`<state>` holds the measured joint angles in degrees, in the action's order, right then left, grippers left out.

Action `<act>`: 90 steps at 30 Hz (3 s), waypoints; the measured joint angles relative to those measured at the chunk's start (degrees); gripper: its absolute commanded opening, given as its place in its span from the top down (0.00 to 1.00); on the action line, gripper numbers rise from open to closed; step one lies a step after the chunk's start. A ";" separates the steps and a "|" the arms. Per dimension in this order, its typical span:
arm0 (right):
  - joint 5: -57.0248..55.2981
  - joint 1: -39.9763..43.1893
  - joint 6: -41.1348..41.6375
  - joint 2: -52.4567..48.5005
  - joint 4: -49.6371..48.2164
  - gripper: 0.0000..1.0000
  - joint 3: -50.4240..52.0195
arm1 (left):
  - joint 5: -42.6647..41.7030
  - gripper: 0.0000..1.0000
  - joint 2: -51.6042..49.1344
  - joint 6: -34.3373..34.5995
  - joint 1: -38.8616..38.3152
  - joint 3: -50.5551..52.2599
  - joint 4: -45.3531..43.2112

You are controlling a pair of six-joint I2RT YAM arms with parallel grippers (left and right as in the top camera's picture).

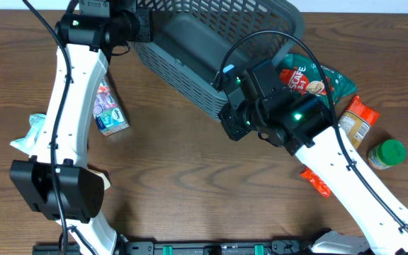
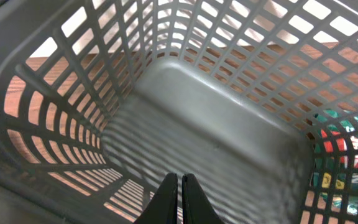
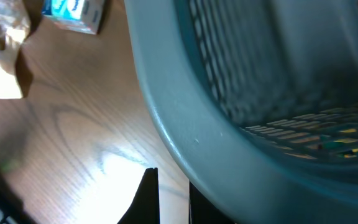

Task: Pack container

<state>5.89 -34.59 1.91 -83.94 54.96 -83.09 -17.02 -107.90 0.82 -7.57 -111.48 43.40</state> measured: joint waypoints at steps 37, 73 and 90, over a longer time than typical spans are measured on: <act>-12.48 3.74 8.39 -0.02 -2.93 0.99 0.00 | -0.85 0.94 0.04 -0.87 -0.26 -1.38 13.42; -13.42 9.35 8.57 -0.02 -3.08 0.98 0.00 | 7.17 0.94 0.20 -1.07 -8.11 -1.11 21.29; -13.75 9.35 9.68 6.23 -1.07 0.78 0.00 | 15.41 0.46 6.95 -3.76 -8.24 -5.07 20.26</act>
<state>-7.86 -25.23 11.60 -77.71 53.89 -83.09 -1.61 -100.95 -2.94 -15.81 -116.55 63.66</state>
